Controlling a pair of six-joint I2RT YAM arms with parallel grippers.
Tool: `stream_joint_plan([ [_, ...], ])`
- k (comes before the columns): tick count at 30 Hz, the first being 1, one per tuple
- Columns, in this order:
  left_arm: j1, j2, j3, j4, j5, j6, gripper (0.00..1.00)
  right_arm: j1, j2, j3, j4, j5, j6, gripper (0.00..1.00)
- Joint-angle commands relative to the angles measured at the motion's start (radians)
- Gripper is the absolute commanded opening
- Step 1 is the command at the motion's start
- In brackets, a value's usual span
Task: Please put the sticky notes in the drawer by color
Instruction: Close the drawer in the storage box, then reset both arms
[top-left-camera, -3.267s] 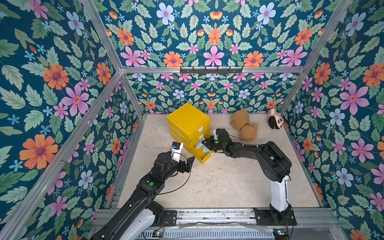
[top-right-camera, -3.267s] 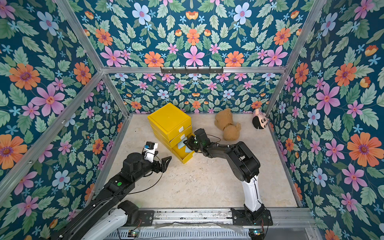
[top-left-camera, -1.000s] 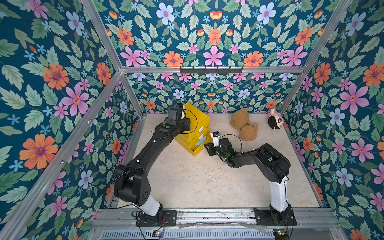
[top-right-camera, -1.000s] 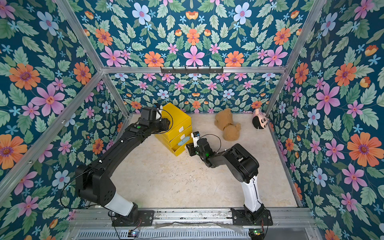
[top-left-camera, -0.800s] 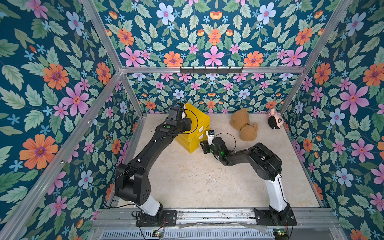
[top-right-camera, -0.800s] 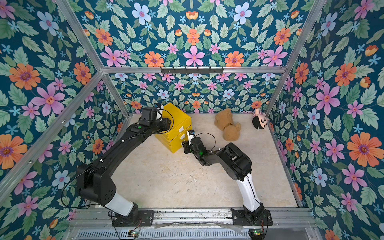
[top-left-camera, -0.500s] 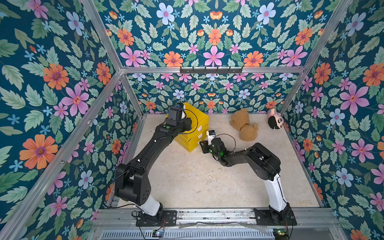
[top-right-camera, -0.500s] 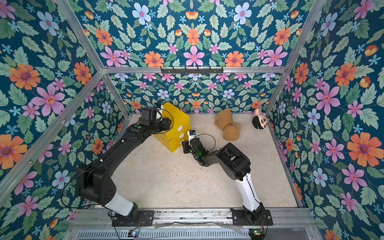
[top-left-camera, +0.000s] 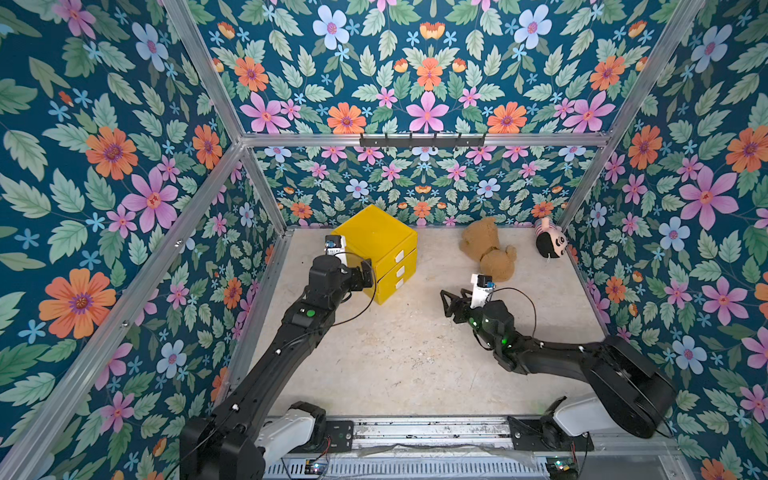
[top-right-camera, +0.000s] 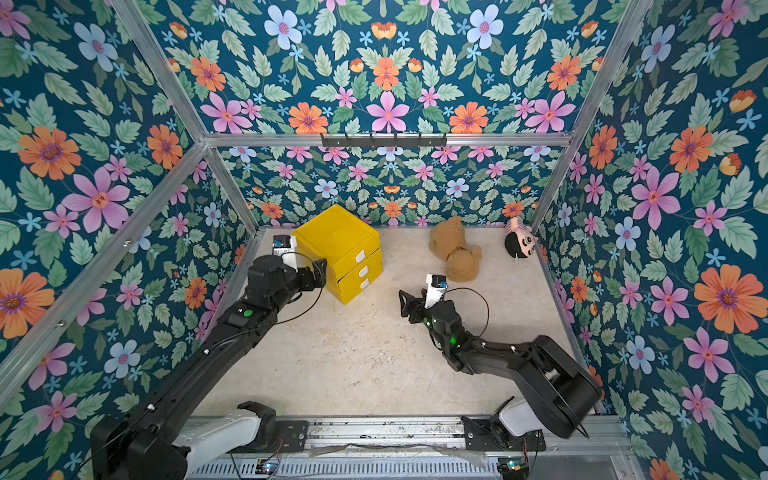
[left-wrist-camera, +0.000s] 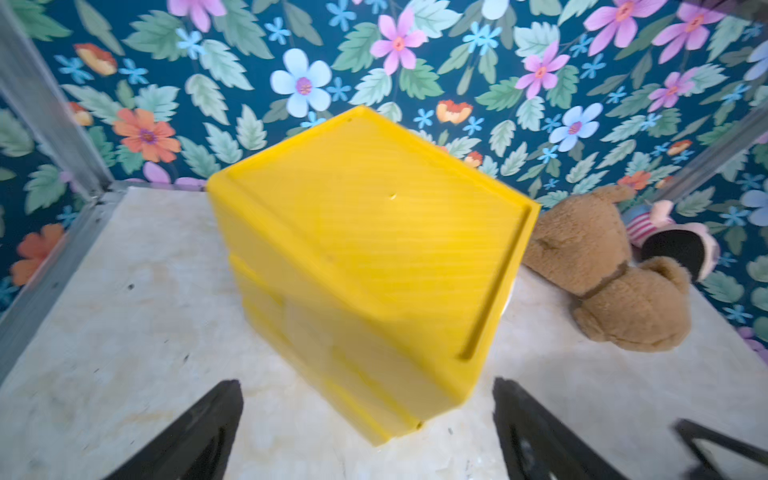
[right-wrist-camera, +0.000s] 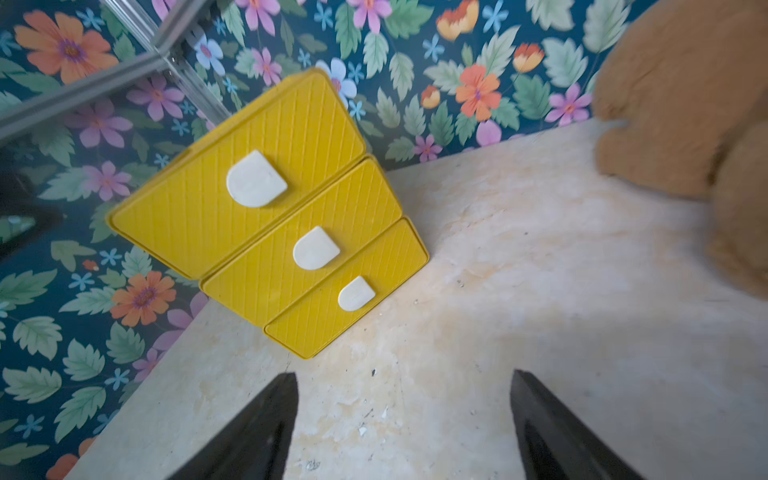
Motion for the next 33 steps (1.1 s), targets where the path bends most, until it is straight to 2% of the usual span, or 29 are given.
stream_joint_plan([
  [1, 0.002, -0.104, -0.180, 0.252, -0.143, 0.029, 1.00, -0.018, -0.186, -0.076, -0.105, 0.185, -0.060, 0.89],
  [3, 0.003, -0.153, -0.287, 0.323, -0.191, 0.056, 1.00, -0.036, -0.304, -0.118, -0.174, 0.272, -0.109, 0.91],
  [5, 0.003, -0.185, -0.402, 0.449, -0.222, 0.151, 0.99, -0.061, -0.438, -0.173, -0.216, 0.365, -0.166, 0.94],
  [8, 0.007, -0.186, -0.536, 0.638, -0.245, 0.308, 0.99, -0.103, -0.594, -0.309, -0.081, 0.481, -0.304, 0.94],
  [10, 0.018, -0.147, -0.599, 0.774, -0.267, 0.389, 0.99, -0.170, -0.664, -0.362, -0.050, 0.497, -0.341, 0.94],
  [11, 0.033, -0.122, -0.613, 0.812, -0.276, 0.395, 0.99, -0.225, -0.689, -0.366, -0.077, 0.490, -0.312, 0.94],
  [13, 0.074, -0.068, -0.627, 0.867, -0.250, 0.394, 0.99, -0.339, -0.714, -0.368, -0.118, 0.404, -0.301, 0.94],
  [16, 0.148, 0.050, -0.650, 1.002, -0.189, 0.375, 0.99, -0.457, -0.663, -0.372, -0.084, 0.374, -0.280, 0.94],
  [21, 0.237, 0.266, -0.652, 1.209, -0.109, 0.380, 0.99, -0.578, -0.430, -0.360, 0.130, 0.303, -0.286, 0.95],
  [24, 0.279, 0.375, -0.621, 1.276, -0.041, 0.333, 0.99, -0.603, -0.265, -0.334, 0.272, 0.302, -0.328, 0.96],
  [26, 0.299, 0.425, -0.599, 1.283, -0.003, 0.303, 0.99, -0.647, -0.182, -0.310, 0.302, 0.239, -0.295, 0.97],
  [30, 0.319, 0.540, -0.571, 1.343, 0.015, 0.285, 0.99, -0.712, -0.074, -0.283, 0.320, 0.130, -0.258, 0.98],
  [33, 0.321, 0.586, -0.540, 1.334, 0.000, 0.281, 0.99, -0.721, -0.002, -0.285, 0.388, 0.048, -0.281, 0.98],
])
